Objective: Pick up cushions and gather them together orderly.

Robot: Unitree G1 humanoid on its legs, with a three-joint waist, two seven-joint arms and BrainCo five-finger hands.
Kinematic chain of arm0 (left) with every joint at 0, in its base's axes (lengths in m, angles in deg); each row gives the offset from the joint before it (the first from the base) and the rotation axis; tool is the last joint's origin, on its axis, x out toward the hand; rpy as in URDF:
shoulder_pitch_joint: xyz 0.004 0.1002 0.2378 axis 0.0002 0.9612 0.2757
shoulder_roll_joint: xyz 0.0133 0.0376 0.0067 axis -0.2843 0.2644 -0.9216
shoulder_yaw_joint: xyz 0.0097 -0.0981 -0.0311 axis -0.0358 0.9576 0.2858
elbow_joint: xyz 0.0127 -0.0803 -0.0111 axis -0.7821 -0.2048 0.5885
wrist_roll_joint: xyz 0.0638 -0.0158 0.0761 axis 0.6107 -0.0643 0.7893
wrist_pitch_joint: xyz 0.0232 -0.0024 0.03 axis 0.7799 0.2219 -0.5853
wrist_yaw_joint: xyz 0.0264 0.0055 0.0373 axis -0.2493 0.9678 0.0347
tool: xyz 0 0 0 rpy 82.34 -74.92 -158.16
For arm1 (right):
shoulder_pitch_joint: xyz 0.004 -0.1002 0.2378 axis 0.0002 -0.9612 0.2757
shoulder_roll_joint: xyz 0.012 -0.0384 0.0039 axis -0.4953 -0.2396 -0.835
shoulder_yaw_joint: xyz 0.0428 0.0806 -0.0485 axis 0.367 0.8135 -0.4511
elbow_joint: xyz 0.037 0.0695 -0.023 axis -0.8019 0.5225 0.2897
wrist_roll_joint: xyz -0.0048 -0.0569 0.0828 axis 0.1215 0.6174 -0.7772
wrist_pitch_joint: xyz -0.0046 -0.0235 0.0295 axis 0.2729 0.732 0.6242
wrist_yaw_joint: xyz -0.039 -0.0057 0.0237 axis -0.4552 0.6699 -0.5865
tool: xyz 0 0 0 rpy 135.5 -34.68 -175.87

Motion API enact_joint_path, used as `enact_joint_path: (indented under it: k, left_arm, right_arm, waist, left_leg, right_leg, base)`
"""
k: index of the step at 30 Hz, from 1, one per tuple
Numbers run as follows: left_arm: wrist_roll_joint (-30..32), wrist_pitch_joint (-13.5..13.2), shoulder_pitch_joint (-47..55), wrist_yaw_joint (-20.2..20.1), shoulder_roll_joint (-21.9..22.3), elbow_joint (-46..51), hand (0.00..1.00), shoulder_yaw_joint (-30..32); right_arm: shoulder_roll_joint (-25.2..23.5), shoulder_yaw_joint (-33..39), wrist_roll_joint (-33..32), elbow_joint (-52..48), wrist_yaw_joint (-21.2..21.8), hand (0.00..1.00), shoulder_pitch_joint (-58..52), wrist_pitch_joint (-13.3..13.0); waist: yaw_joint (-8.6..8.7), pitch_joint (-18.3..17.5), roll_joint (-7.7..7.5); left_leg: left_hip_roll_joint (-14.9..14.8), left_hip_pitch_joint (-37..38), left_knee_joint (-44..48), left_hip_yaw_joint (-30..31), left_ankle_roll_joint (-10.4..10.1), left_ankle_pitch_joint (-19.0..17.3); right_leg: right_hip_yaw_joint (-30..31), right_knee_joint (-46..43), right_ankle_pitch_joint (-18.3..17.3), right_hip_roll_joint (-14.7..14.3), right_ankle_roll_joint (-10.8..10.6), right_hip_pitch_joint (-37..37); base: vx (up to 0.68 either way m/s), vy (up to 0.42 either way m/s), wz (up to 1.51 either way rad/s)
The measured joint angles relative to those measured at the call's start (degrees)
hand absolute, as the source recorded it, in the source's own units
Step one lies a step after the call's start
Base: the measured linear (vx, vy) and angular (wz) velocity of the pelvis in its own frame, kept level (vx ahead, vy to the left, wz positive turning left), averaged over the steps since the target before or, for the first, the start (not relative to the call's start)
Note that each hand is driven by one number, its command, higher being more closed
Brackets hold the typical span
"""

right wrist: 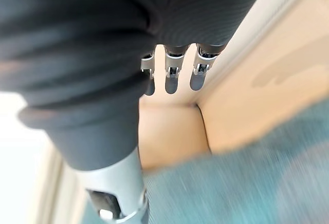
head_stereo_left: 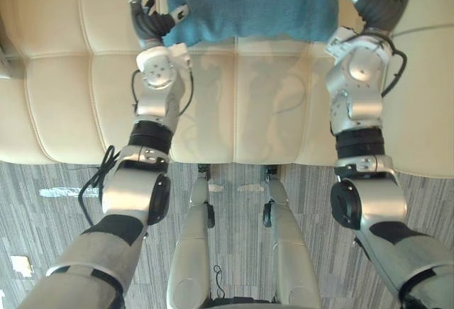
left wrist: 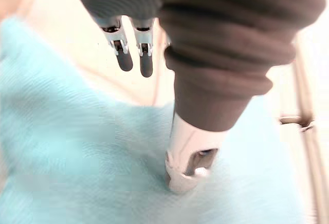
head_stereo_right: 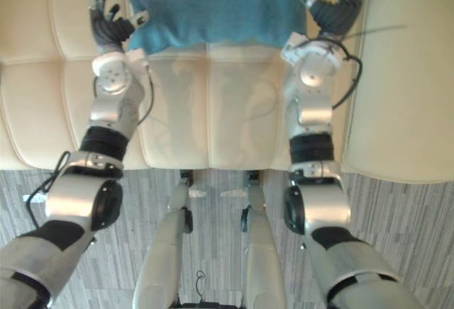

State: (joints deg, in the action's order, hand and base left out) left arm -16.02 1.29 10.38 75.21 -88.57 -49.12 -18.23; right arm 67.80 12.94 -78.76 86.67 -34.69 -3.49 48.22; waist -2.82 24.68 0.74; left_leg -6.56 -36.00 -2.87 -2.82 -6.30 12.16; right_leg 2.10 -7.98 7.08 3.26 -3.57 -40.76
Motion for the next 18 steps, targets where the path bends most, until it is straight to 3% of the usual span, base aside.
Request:
enact_joint_path:
  k: [5,8,10,14,16,18]
  left_arm:
    - [-0.97,-2.24,11.38,-2.43,-3.44,7.44,0.0,2.52]
    - [-0.95,-2.97,20.66,-3.39,-2.41,13.03,0.0,4.65]
    - [-0.9,-3.3,28.51,-3.49,0.81,17.23,0.0,5.53]
    - [-0.9,-3.86,46.66,-4.81,12.27,21.34,0.0,5.09]
    - [-0.78,-3.66,53.99,-6.47,15.4,20.94,0.0,3.53]
    - [0.67,-3.01,61.41,-9.41,17.76,18.6,0.0,1.35]
  right_arm:
    - [6.04,0.87,-0.83,-11.72,6.07,0.0,-14.6,-2.99]
    - [5.33,1.41,-0.51,-18.06,8.79,0.0,-24.36,-4.24]
    - [2.05,1.55,0.2,-21.26,10.1,0.0,-32.46,-4.77]
    - [-8.98,1.13,3.29,-21.45,12.75,0.0,-49.78,-4.71]
    - [-13.06,0.29,4.54,-18.45,13.93,0.0,-55.38,-4.68]
    - [-16.41,-0.26,4.61,-11.33,15.64,0.0,-60.67,-4.17]
  waist:
    - [0.32,-0.14,-0.2]
    - [0.15,-0.29,-0.46]
    - [0.04,-0.33,-0.49]
    - [-0.4,-3.85,-1.17]
    - [-0.34,-5.01,-1.82]
    - [-0.41,-8.58,-2.13]
  left_leg:
    - [-0.03,6.17,0.05,0.16,-0.13,-0.58]
    - [0.09,9.07,0.48,0.24,-0.13,-1.5]
    - [0.33,10.99,1.68,0.6,0.07,-2.62]
    - [0.73,14.73,2.28,1.38,0.06,-4.41]
    - [0.96,16.64,3.97,1.53,0.2,-6.19]
    - [1.13,18.54,5.2,1.53,0.56,-8.35]
  right_leg:
    - [-0.53,-4.62,-3.78,0.03,0.36,4.35]
    - [-0.75,-6.82,-5.74,0.24,0.44,6.46]
    - [-1.42,-8.08,-7.19,0.64,0.6,8.68]
    - [-2.65,-10.18,-10.29,1.29,0.79,12.35]
    - [-2.95,-10.8,-11.62,1.55,0.8,14.88]
    - [-3.38,-10.64,-12.79,1.68,0.8,17.58]
  base:
    - [0.0,-0.045,0.07]
    - [0.03,-0.07,0.08]
    - [0.04,-0.05,0.14]
    - [0.09,-0.042,0.18]
    - [0.09,-0.024,0.08]
    - [0.11,0.002,0.07]
